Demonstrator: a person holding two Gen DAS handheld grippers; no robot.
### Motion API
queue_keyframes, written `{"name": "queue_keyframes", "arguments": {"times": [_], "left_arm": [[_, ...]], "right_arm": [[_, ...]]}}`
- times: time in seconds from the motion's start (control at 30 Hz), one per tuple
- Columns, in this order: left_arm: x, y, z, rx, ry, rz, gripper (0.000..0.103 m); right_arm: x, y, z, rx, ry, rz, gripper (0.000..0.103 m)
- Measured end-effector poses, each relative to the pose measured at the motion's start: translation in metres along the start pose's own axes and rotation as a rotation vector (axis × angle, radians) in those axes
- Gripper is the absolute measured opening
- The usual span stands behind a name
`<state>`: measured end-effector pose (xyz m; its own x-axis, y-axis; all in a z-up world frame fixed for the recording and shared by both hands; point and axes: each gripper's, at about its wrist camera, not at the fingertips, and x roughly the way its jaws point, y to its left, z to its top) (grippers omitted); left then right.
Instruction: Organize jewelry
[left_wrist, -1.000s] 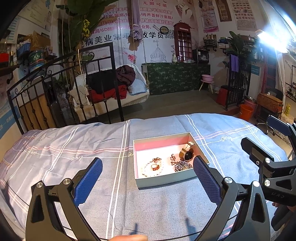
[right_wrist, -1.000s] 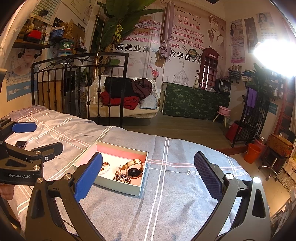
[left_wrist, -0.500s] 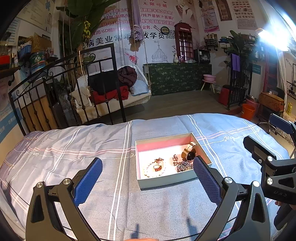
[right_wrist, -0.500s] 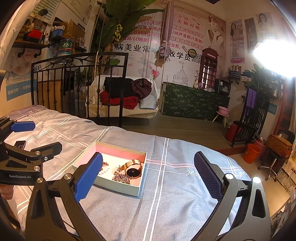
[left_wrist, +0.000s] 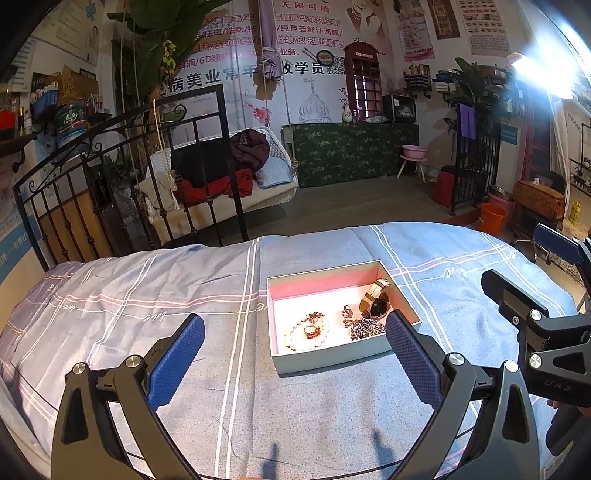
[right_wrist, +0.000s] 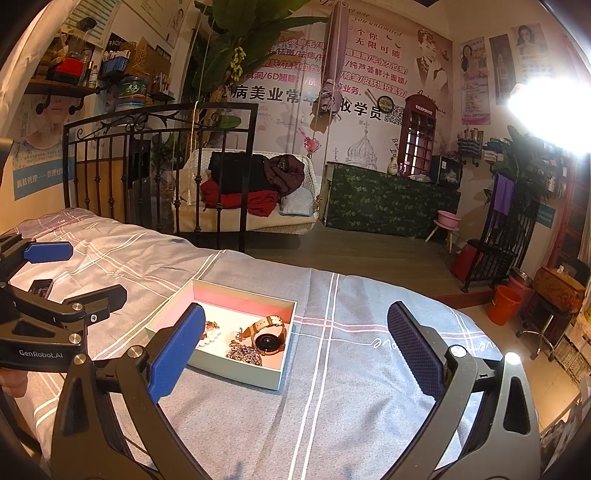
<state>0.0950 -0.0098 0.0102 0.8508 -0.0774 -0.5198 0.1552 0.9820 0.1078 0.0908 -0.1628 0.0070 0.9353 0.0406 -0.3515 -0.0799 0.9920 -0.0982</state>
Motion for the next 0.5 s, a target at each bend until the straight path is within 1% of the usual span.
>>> {"name": "queue_keyframes", "arguments": {"times": [0.13, 0.27, 0.33, 0.4, 0.5], "left_arm": [[-0.0035, 0.0009, -0.0016, -0.013, -0.021, -0.021, 0.097], [-0.0015, 0.0032, -0.0009, -0.024, -0.010, -0.011, 0.097], [0.0005, 0.0035, -0.0012, -0.026, 0.001, 0.010, 0.097], [-0.0002, 0.0031, -0.0001, -0.014, -0.008, 0.020, 0.097], [0.0003, 0.0031, 0.0004, -0.019, 0.001, 0.016, 0.097]], "right_arm": [[-0.0001, -0.0001, 0.0004, 0.000, 0.000, -0.001, 0.097], [0.0014, -0.0014, -0.0009, 0.007, 0.000, -0.005, 0.097], [0.0016, -0.0030, -0.0014, 0.009, 0.001, -0.007, 0.097], [0.0015, -0.0032, -0.0017, 0.010, 0.004, -0.008, 0.097], [0.0023, -0.0030, -0.0024, 0.006, 0.008, -0.007, 0.097]]}}
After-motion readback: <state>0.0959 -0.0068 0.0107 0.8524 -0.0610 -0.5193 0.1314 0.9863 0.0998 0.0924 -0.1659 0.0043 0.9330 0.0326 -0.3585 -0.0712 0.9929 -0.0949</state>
